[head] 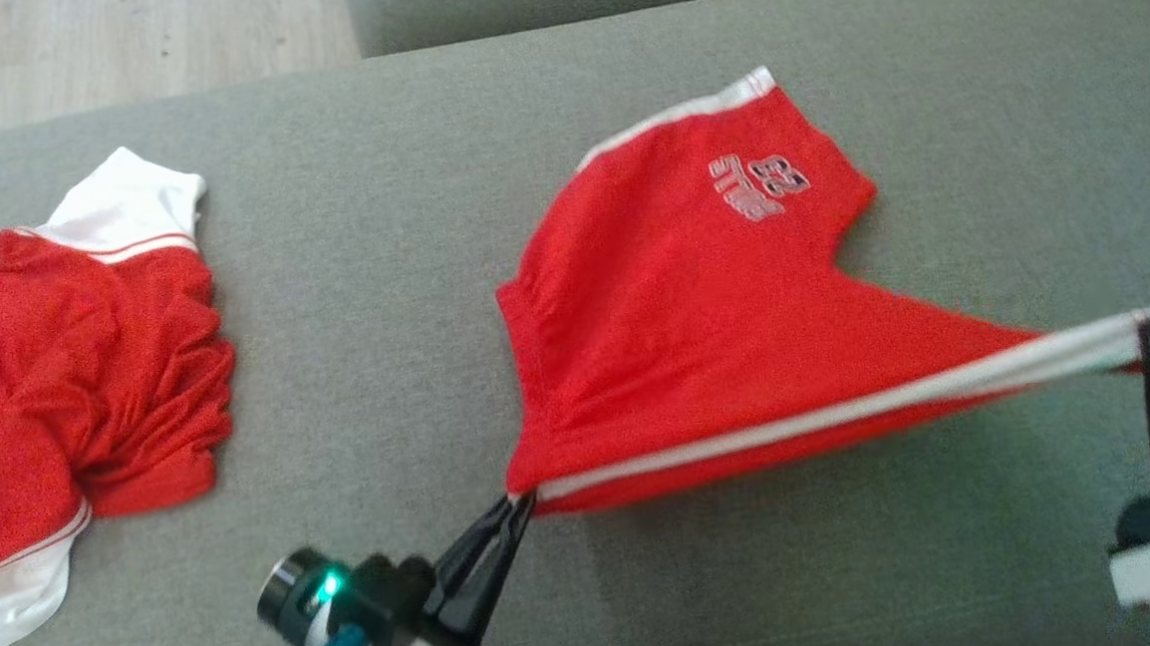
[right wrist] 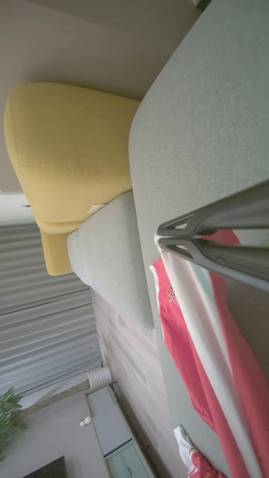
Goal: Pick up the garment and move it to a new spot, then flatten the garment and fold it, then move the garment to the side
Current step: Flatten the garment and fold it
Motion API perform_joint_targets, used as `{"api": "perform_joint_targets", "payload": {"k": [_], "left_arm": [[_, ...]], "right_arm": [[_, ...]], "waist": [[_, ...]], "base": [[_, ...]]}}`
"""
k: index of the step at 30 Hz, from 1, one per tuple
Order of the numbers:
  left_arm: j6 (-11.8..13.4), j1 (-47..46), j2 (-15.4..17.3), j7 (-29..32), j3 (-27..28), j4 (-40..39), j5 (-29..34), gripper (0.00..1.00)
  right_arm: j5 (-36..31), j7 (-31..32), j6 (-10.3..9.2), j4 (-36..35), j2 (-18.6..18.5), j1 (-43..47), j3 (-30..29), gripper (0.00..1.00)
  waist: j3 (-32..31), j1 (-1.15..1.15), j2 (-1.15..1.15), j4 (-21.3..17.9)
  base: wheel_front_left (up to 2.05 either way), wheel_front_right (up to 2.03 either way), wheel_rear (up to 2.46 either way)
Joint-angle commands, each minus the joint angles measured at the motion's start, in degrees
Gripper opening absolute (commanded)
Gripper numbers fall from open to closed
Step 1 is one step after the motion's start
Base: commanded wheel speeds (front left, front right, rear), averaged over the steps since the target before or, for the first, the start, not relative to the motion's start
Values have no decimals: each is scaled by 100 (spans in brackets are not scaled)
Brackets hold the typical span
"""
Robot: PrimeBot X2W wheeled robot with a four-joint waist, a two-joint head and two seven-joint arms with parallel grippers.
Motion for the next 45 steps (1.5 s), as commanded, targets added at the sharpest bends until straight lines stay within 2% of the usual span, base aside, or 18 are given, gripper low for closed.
{"api": "perform_joint_targets", "payload": {"k": [1,6,12,15,19,26,35,42,43,44,45], "left_arm": [[18,-5,209,-30,278,-243,44,0],[-72,96,138,-30,369,-488,-143,0],[-238,-472,-253,6,465,-222,-504,0],[-298,-957,-507,132,539,87,-732,0],[-402,-1583,-788,374,633,479,-1157,0],[-467,-2535,-965,678,769,1222,-1488,0],[-516,-3377,-1116,865,628,1924,-1629,0],[-537,-3966,-1213,915,390,2523,-1684,0],[-538,-4030,-1228,913,352,2609,-1686,0],[-539,-4076,-1244,920,328,2703,-1702,0],[-540,-4120,-1256,914,294,2782,-1705,15]], "right_arm": [[-40,137,-5,-447,-66,158,-27,0],[-82,530,-5,-913,66,293,-232,0],[-172,967,-5,-562,32,-474,-191,0],[-230,1203,-5,-74,-218,-1178,8,0],[-321,1490,-5,764,-738,-2208,515,0],[-170,1818,-5,2133,-1395,-3752,1401,0],[-39,1775,-5,3554,-1694,-5142,2286,0],[61,1565,-5,4429,-1713,-5933,2923,0],[82,1512,-5,4549,-1694,-6015,2985,15],[124,1437,-5,4664,-1660,-6093,3018,43],[170,1353,-5,4776,-1620,-6160,3043,81]], "waist": [[-12,0,0,52],[83,0,0,196],[282,0,0,381],[455,0,0,471],[720,0,0,561],[1044,0,0,711],[1333,0,0,881],[1551,0,0,968],[1570,0,0,971],[1584,0,0,969],[1592,0,0,963]], "base": [[0,0,0],[0,0,0],[0,0,0],[0,0,0],[0,0,0],[0,0,0],[0,0,0],[0,0,0],[0,0,0],[0,0,0],[0,0,0]]}}
